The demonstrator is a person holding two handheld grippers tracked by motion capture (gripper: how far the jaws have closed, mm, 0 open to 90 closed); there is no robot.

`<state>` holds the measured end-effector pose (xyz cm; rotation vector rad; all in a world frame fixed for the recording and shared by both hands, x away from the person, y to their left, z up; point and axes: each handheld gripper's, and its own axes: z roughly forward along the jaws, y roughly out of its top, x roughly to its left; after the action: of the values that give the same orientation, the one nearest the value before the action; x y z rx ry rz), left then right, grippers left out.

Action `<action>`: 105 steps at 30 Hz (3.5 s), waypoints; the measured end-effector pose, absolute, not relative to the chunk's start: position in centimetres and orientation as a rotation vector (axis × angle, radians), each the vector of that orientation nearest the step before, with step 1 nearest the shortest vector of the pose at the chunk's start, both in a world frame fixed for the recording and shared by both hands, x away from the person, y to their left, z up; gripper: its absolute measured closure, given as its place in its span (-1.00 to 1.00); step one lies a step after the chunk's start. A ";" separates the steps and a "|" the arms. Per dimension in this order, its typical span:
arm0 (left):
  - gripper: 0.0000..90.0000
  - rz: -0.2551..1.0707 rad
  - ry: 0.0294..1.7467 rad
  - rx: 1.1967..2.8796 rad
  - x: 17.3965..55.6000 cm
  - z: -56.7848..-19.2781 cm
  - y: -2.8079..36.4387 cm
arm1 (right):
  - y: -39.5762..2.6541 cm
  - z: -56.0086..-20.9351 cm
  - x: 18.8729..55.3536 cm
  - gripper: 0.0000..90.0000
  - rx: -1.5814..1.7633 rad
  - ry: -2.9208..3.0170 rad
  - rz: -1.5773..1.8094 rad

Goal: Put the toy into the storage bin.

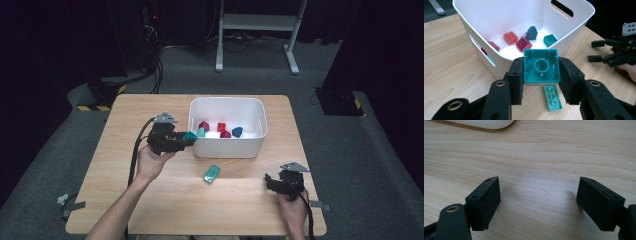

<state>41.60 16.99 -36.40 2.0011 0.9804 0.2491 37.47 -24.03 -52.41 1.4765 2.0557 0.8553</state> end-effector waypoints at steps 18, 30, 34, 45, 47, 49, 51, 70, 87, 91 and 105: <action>0.29 0.254 1.016 1.960 45.8 -34.5 15.6 | -24.0 -52.4 37.5 -0.57 1.476 2.056 0.855; 0.29 0.259 1.058 1.976 47.8 -35.3 14.6 | -24.0 -52.4 37.5 -0.57 1.476 2.056 0.855; 0.29 0.262 1.076 1.997 48.3 -35.9 14.3 | -24.0 -52.4 37.5 -0.57 1.476 2.056 0.855; 0.16 0.293 1.106 2.041 49.1 -37.0 13.7 | -24.0 -52.4 37.5 -0.57 1.476 2.056 0.855; -0.03 0.310 1.098 2.048 49.0 -37.0 13.6 | -24.0 -52.4 37.5 -0.57 1.476 2.056 0.855; -0.09 0.332 1.087 2.048 48.8 -36.9 13.5 | -24.0 -52.4 37.5 -0.57 1.474 2.057 0.856; -0.12 0.331 1.081 2.032 48.5 -36.7 13.6 | -24.0 -52.4 37.5 -0.57 1.474 2.057 0.856; -0.23 0.356 1.018 1.995 43.8 -36.2 16.0 | -24.0 -52.4 37.5 -0.57 1.476 2.056 0.856; -0.24 0.290 1.025 2.013 40.4 -39.4 17.1 | -24.0 -52.4 37.5 -0.57 1.476 2.057 0.856; -0.24 0.272 1.031 2.010 40.1 -40.1 17.1 | -24.0 -52.4 37.5 -0.57 1.476 2.057 0.856; -0.25 0.235 1.045 2.020 39.0 -42.7 16.3 | -24.0 -52.4 37.5 -0.57 1.476 2.056 0.856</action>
<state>39.03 16.34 -42.70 2.0203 1.0446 0.2350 37.47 -24.02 -52.41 1.4760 2.0564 0.8558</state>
